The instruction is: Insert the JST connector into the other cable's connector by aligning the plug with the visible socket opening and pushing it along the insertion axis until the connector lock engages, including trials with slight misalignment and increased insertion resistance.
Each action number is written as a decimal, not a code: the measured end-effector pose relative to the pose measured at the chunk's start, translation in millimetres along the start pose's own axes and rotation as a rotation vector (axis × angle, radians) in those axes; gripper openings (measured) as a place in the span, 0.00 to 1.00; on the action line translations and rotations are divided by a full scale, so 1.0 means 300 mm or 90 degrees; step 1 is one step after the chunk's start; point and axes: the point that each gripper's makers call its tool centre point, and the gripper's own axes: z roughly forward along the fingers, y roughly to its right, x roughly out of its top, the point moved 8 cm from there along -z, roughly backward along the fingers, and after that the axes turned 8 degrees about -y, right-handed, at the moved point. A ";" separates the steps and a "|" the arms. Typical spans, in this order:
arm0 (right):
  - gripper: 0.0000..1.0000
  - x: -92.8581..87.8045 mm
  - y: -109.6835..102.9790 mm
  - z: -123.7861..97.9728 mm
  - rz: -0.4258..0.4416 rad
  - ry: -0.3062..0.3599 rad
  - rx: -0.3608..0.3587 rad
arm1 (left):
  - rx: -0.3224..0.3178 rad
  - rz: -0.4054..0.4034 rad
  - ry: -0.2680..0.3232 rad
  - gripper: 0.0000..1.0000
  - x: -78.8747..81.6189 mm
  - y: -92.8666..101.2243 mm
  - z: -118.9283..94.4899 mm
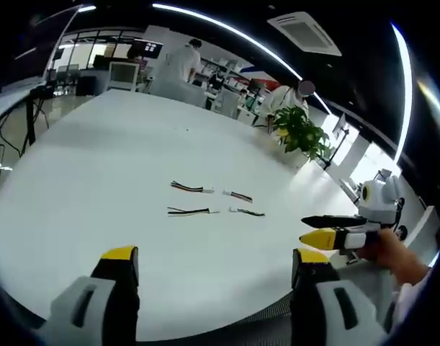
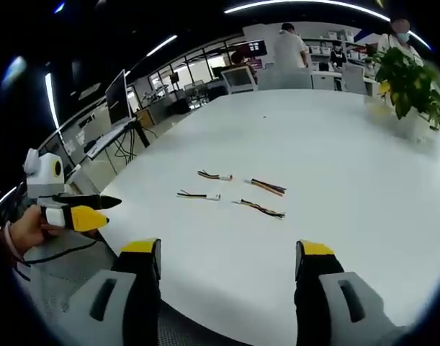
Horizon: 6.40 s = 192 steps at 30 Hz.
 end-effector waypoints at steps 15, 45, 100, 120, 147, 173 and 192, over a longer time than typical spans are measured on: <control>0.81 -0.002 0.010 0.000 0.007 -0.003 -0.017 | 0.012 0.025 -0.020 0.86 -0.011 -0.016 0.011; 0.76 -0.020 0.003 0.020 -0.022 -0.041 -0.017 | -0.003 0.020 -0.038 0.86 -0.027 -0.025 0.032; 0.68 0.270 0.067 -0.098 -0.121 0.028 0.057 | -0.017 0.193 0.016 0.84 0.337 0.003 0.014; 0.54 0.402 0.048 -0.007 -0.225 0.048 0.129 | -0.149 0.145 0.026 0.80 0.459 0.062 0.128; 0.40 0.381 0.134 0.203 -0.157 0.012 0.206 | -0.119 0.281 -0.026 0.57 0.429 -0.012 0.357; 0.28 0.363 0.219 0.357 -0.328 0.017 0.241 | -0.221 0.308 -0.019 0.32 0.410 -0.067 0.506; 0.15 0.333 0.275 0.436 -0.352 0.025 0.303 | -0.258 0.355 -0.036 0.21 0.355 -0.139 0.588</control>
